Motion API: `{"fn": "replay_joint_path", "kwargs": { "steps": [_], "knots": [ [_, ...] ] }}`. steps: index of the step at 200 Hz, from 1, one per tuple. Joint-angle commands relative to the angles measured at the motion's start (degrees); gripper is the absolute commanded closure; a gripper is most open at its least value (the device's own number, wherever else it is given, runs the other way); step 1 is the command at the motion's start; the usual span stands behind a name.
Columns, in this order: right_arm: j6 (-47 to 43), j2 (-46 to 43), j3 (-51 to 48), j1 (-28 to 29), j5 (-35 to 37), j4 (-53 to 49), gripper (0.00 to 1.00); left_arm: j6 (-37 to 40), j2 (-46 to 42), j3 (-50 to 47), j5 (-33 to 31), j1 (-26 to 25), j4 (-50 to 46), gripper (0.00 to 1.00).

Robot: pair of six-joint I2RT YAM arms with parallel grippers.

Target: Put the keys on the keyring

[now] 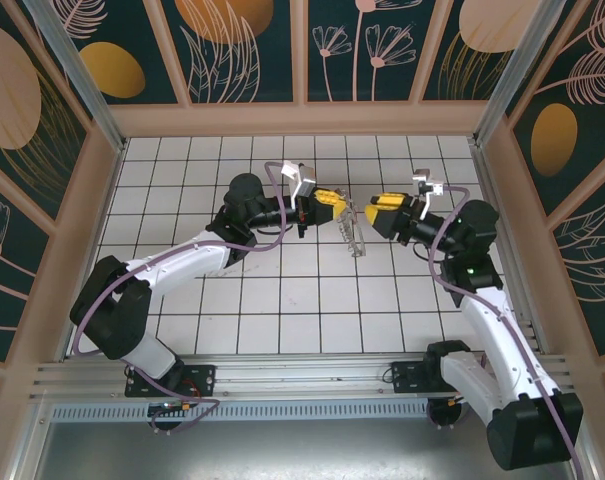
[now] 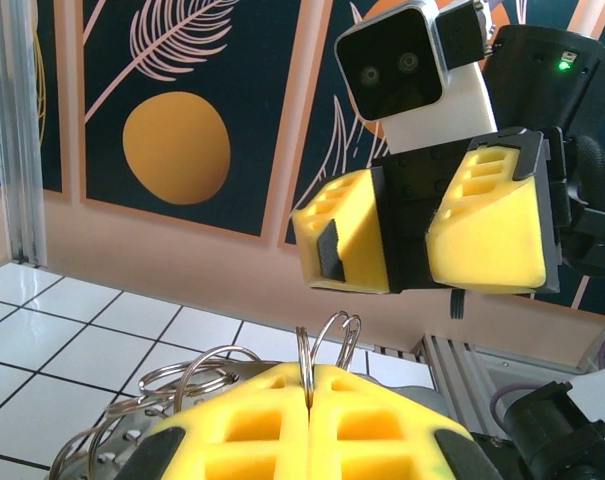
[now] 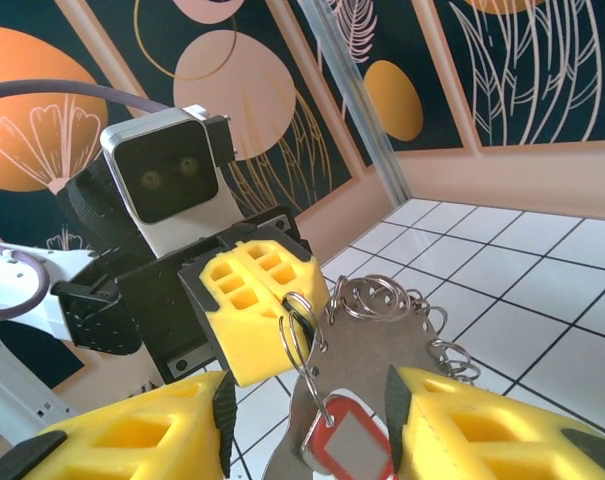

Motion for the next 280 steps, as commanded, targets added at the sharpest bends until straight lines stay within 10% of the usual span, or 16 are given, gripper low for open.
{"fn": "replay_joint_path", "kwargs": {
  "steps": [1,129,206,242,280],
  "knots": [
    [0.52,1.01,-0.4,1.41,-2.58,6.04,0.54,-0.65,-1.64,2.27,1.63,0.35,2.13,1.0],
    [0.39,6.94,1.04,4.65,-0.28,10.04,0.62,-1.72,-0.85,3.07,3.05,0.33,1.84,1.0],
    [0.11,8.17,1.88,5.18,-0.12,9.79,0.86,-1.66,-0.33,3.31,4.14,0.33,1.58,1.0],
    [-0.22,8.76,2.57,5.54,0.33,9.35,0.79,-1.7,-0.06,3.51,4.56,0.28,1.32,1.0],
    [-0.68,9.37,3.52,5.62,0.16,8.64,1.0,-1.68,-0.05,3.68,4.71,0.28,0.92,1.0]
  ]
}}
